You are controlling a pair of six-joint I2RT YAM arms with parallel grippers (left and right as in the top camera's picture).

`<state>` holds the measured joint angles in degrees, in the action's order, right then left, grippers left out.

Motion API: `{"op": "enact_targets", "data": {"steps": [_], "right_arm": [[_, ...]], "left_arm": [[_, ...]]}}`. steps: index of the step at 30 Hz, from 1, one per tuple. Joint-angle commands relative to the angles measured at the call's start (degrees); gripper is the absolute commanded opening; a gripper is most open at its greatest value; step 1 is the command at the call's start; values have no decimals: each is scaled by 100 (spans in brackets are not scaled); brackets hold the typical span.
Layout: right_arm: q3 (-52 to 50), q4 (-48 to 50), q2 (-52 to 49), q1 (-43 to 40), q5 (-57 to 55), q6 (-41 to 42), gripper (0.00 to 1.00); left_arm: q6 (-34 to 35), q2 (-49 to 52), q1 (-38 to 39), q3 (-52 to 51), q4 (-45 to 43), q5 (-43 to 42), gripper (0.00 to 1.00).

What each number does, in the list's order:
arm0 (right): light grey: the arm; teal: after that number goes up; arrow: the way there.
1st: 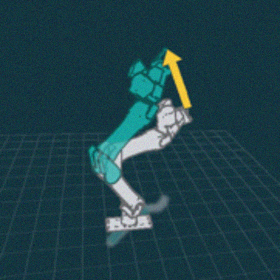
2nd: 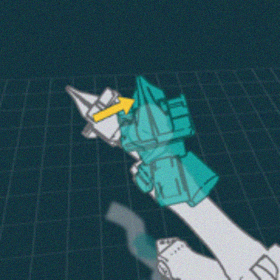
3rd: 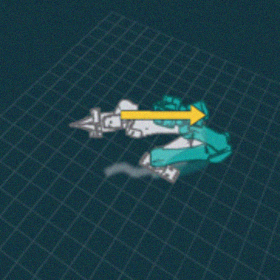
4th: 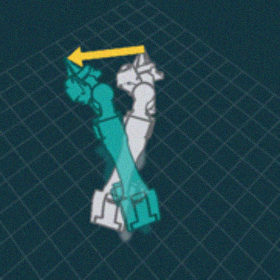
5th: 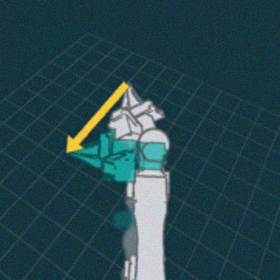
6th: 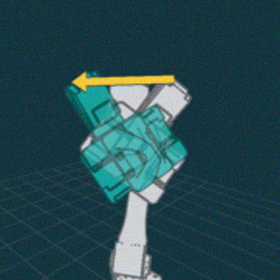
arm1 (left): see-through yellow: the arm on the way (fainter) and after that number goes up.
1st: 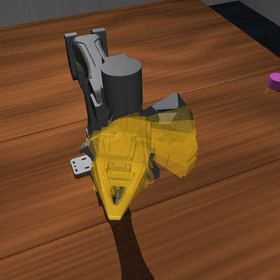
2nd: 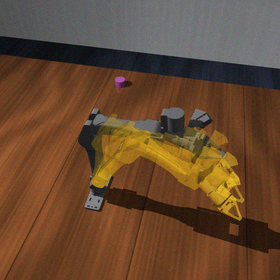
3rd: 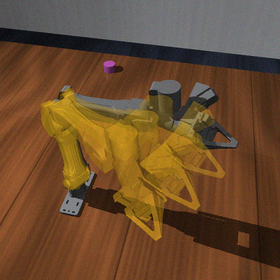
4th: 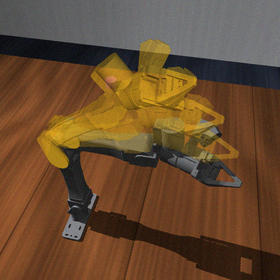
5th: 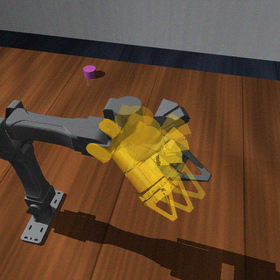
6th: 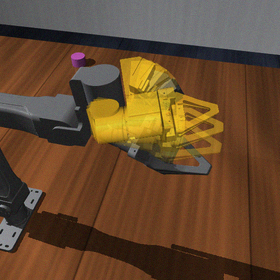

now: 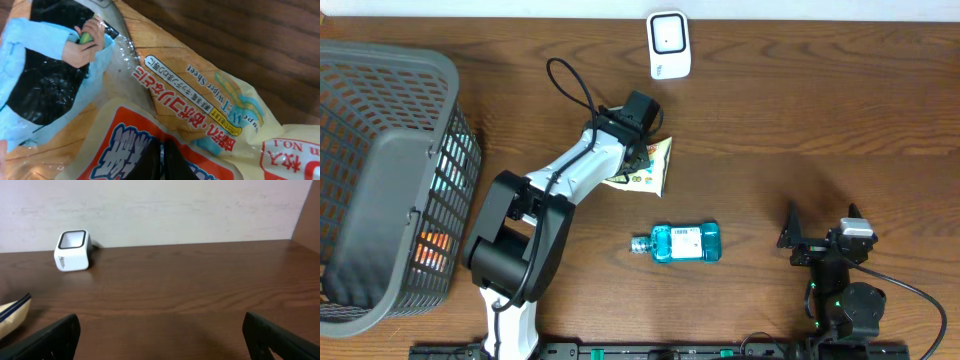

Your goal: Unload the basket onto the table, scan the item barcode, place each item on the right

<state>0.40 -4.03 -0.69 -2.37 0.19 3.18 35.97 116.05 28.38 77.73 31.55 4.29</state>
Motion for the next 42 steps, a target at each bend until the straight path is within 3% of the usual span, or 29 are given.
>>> {"op": "enact_targets", "data": {"steps": [1,10,15,21,26,32,37,42], "right_arm": [[-9,-24,31,7,-52,-70,99],[-9,-24,31,7,-52,-70,99],[-9,-24,31,7,-52,-70,99],[-9,-24,31,7,-52,-70,99],[-9,-24,31,7,-52,-70,99],[-9,-24,31,7,-52,-70,99],[-9,-24,31,7,-52,-70,99],[-9,-24,31,7,-52,-70,99]], "left_arm": [[210,608,9,-140,184,-431,7],[205,-664,9,-131,372,-302,7],[238,-1751,9,-133,501,308,7],[1294,-2103,-9,-157,1174,1368,7],[1891,-1921,-24,-688,914,1438,7],[1963,-1515,-42,-1617,-367,579,7],[1209,-885,-39,-1926,-1626,-538,7],[1097,-846,-33,-1921,-1526,-758,7]]}}
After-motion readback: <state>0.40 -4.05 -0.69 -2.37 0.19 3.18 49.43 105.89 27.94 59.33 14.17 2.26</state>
